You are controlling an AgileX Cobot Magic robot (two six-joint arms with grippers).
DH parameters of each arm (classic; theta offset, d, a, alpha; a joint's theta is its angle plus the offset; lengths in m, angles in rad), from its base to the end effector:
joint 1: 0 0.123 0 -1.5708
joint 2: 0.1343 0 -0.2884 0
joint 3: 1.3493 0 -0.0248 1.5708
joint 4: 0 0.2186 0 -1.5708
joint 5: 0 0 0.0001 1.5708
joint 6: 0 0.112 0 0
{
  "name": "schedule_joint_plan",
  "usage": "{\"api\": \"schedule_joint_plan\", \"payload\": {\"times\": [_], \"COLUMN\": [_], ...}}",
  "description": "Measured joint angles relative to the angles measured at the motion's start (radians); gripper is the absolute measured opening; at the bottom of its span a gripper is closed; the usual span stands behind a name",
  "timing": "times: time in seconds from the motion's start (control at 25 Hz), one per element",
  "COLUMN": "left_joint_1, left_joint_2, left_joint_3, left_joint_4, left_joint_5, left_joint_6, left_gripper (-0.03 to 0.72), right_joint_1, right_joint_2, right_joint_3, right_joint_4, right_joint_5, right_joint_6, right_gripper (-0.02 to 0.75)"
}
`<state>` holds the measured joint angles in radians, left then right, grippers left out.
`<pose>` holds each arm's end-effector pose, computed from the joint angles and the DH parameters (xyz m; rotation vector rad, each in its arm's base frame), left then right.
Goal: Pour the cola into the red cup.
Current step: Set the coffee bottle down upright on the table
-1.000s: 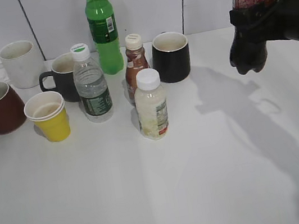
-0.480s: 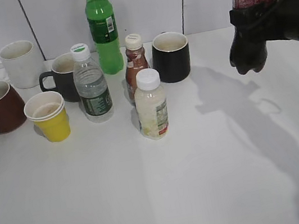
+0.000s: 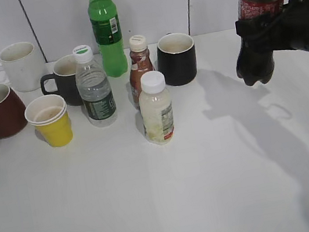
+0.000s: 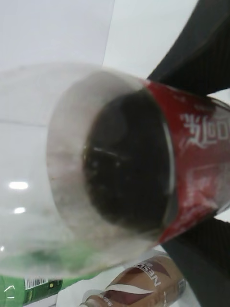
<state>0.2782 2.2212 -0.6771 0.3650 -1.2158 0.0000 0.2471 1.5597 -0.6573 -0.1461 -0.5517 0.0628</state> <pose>0.3518 0.0615 0.0851 0.1056 1.8161 -0.0230 0.2995 0.0844 0.2374 -0.3365 1.8119 0.1999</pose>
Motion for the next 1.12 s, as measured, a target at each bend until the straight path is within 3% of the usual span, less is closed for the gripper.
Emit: {"api": "schedule_joint_plan", "payload": {"times": [0.36, 0.52, 0.84, 1.12], "left_joint_1": [0.023, 0.023, 0.023, 0.023], "left_joint_2": [-0.095, -0.190, -0.402, -0.499], "left_joint_3": [0.095, 0.179, 0.376, 0.421], "left_joint_4": [-0.015, -0.015, -0.013, -0.009], "left_joint_5": [0.001, 0.001, 0.000, 0.000], "left_joint_6": [0.000, 0.000, 0.000, -0.037], "left_gripper": [0.290, 0.290, 0.290, 0.290], "right_joint_1": [0.000, 0.000, -0.001, -0.003], "right_joint_2": [0.010, 0.061, 0.272, 0.368], "right_joint_3": [0.000, 0.000, 0.000, 0.000], "right_joint_4": [0.001, 0.014, 0.159, 0.165], "right_joint_5": [-0.029, -0.132, -0.394, -0.426], "right_joint_6": [0.002, 0.003, -0.017, -0.019], "right_gripper": [0.487, 0.487, 0.487, 0.487]}}
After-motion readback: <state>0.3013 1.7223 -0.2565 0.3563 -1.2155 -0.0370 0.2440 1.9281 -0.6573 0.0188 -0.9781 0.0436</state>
